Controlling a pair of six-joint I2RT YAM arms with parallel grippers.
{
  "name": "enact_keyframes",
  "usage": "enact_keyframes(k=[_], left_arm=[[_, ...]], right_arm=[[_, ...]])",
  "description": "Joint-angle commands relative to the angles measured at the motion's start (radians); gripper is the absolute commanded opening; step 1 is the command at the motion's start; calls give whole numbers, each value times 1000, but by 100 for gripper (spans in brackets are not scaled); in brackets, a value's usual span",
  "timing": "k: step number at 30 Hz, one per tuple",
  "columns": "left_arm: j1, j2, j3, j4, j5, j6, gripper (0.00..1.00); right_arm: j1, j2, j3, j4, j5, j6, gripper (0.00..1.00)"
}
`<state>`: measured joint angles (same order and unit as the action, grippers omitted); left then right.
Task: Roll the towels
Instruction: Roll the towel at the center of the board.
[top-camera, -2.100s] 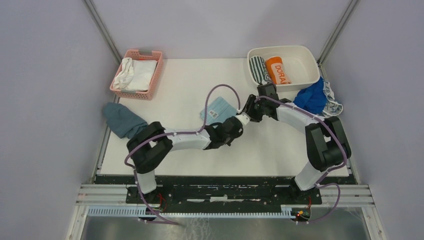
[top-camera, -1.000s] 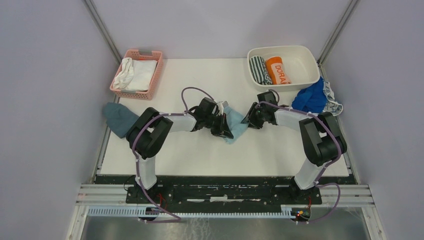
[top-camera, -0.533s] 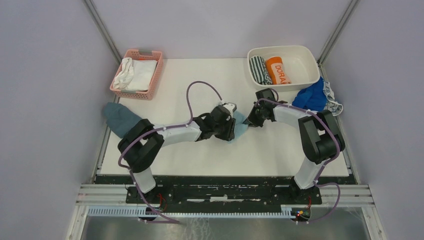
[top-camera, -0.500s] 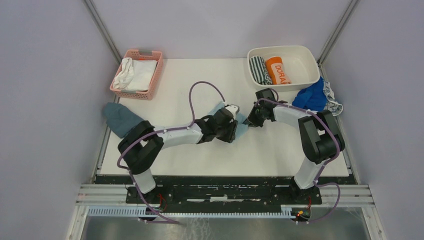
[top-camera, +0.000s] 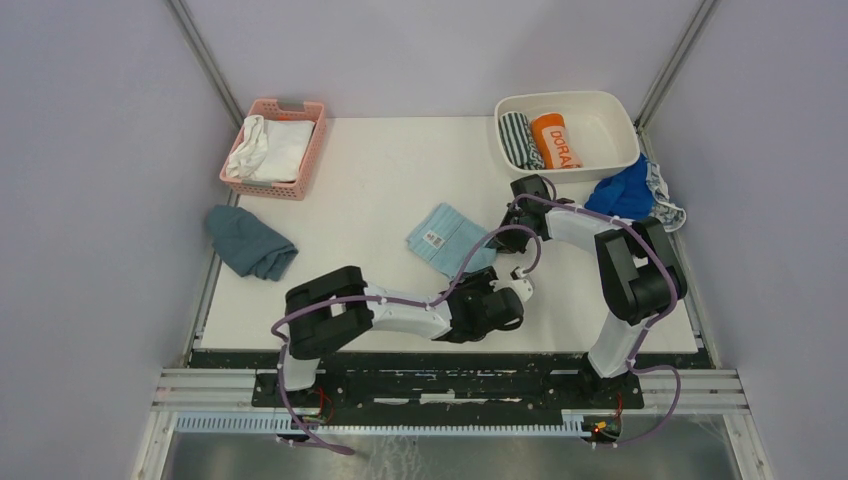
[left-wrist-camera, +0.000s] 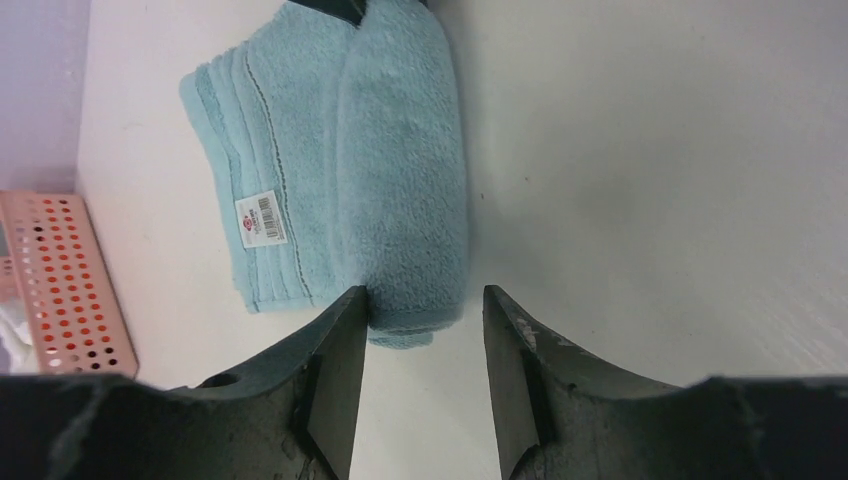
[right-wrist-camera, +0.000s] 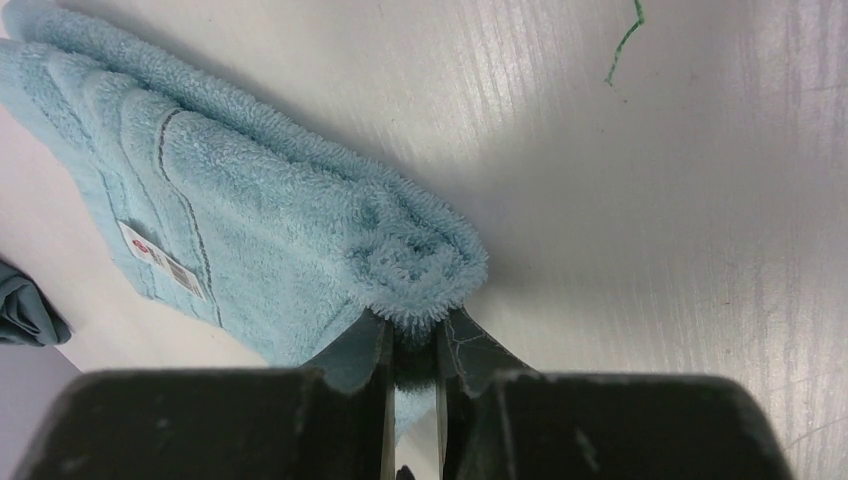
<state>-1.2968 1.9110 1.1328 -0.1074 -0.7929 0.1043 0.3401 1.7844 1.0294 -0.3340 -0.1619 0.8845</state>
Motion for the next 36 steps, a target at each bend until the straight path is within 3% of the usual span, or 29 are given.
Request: enact_keyframes(k=[1, 9, 15, 22, 28, 33, 36], left_arm=[[-22, 50, 46, 53, -134, 140, 54], [-14, 135, 62, 76, -130, 188, 58], [9, 197, 78, 33, -93, 141, 54], [62, 154, 74, -44, -12, 16, 16], [161, -3, 41, -79, 303, -137, 3], [349, -131, -5, -68, 689, -281, 3], [445, -154, -17, -56, 921, -357, 3]], right_arm=[[-1, 41, 8, -43, 24, -18, 7], [0, 46, 4, -30, 3, -15, 7], [0, 32, 4, -31, -5, -21, 7], [0, 6, 8, -7, -55, -44, 10], [-1, -67, 36, 20, -110, -110, 27], [-4, -155, 10, 63, -97, -133, 53], [-8, -191, -15, 88, -88, -132, 61]])
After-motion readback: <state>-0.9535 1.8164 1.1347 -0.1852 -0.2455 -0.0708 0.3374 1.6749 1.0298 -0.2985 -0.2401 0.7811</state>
